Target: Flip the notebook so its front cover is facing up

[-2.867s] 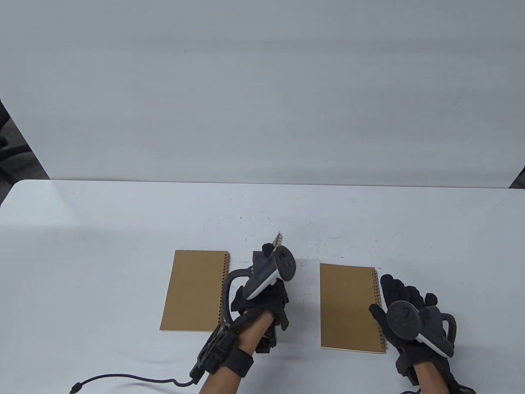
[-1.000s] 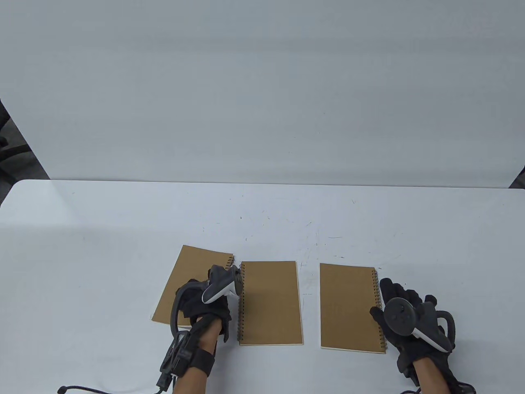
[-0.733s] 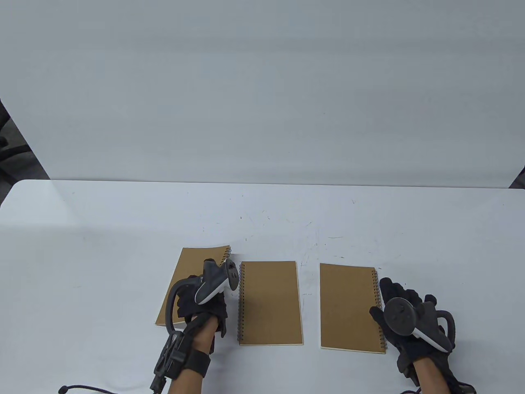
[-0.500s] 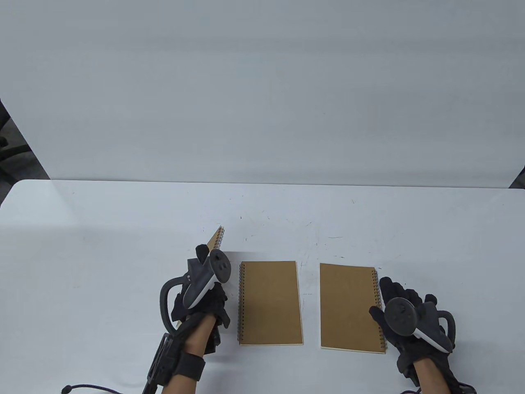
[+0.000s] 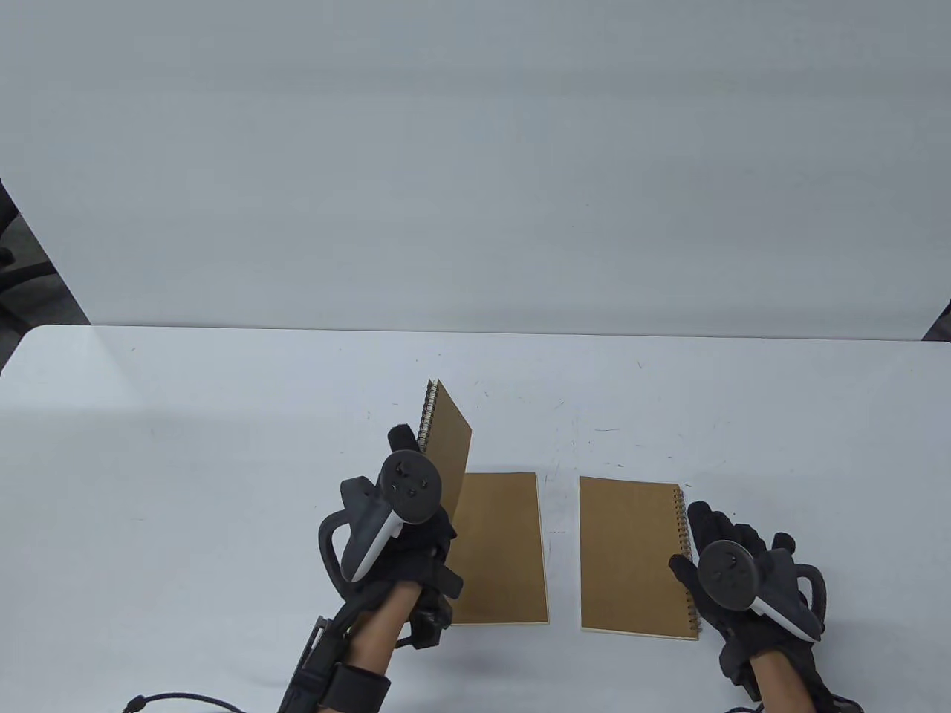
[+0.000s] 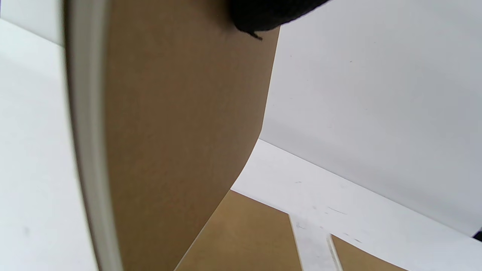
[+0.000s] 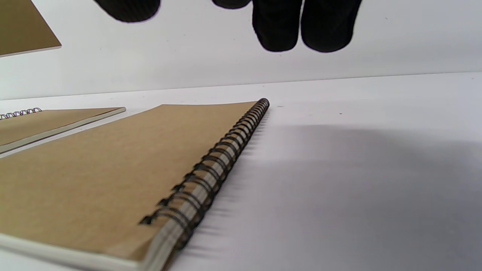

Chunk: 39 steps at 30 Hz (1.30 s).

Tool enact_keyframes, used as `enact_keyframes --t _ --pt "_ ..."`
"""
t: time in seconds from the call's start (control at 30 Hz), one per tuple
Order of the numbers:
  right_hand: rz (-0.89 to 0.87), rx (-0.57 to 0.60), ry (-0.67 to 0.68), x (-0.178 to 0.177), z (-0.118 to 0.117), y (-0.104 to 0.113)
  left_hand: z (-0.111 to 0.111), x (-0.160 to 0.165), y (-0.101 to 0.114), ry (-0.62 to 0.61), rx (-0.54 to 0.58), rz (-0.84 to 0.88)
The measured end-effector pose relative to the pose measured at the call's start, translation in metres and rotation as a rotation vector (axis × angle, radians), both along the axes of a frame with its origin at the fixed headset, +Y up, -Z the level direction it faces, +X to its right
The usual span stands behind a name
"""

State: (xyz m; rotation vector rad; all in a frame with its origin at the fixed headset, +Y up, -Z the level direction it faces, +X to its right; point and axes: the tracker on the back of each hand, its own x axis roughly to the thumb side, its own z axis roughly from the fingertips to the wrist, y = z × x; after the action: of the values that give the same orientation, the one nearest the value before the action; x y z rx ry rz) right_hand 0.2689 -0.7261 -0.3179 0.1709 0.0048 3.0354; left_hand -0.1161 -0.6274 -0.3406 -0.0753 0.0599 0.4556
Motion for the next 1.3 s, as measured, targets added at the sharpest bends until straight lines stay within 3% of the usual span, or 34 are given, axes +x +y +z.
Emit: enact_keyframes --t 0.2,0.4,0.5,0.67,0.77,0.97,1.2,1.3 --pt "-0.002 -0.005 0.006 0.000 0.000 -0.001 -0.004 0.010 -0.036 -0.017 -0.061 0.262" --pt "0.002 -0.013 0.011 -0.001 0.000 -0.002 -0.009 0.011 -0.087 0.008 -0.161 0.524" --pt "0.004 -0.017 0.011 -0.001 0.000 -0.002 -0.009 0.008 -0.106 0.064 -0.182 0.584" --pt "0.008 -0.025 0.009 -0.001 0.001 -0.003 -0.014 0.001 -0.125 0.041 -0.260 0.579" --pt "0.012 -0.034 0.009 -0.001 0.001 -0.003 -0.018 0.001 -0.126 0.014 -0.286 0.463" --pt "0.017 -0.065 0.005 -0.001 0.000 -0.006 -0.027 0.019 -0.115 -0.052 -0.289 -0.220" --pt "0.046 -0.116 -0.009 -0.002 -0.001 -0.011 -0.029 0.034 -0.124 -0.040 -0.403 -0.444" --pt "0.071 -0.147 -0.014 -0.003 -0.002 -0.014 -0.027 0.033 -0.121 -0.033 -0.350 -0.414"
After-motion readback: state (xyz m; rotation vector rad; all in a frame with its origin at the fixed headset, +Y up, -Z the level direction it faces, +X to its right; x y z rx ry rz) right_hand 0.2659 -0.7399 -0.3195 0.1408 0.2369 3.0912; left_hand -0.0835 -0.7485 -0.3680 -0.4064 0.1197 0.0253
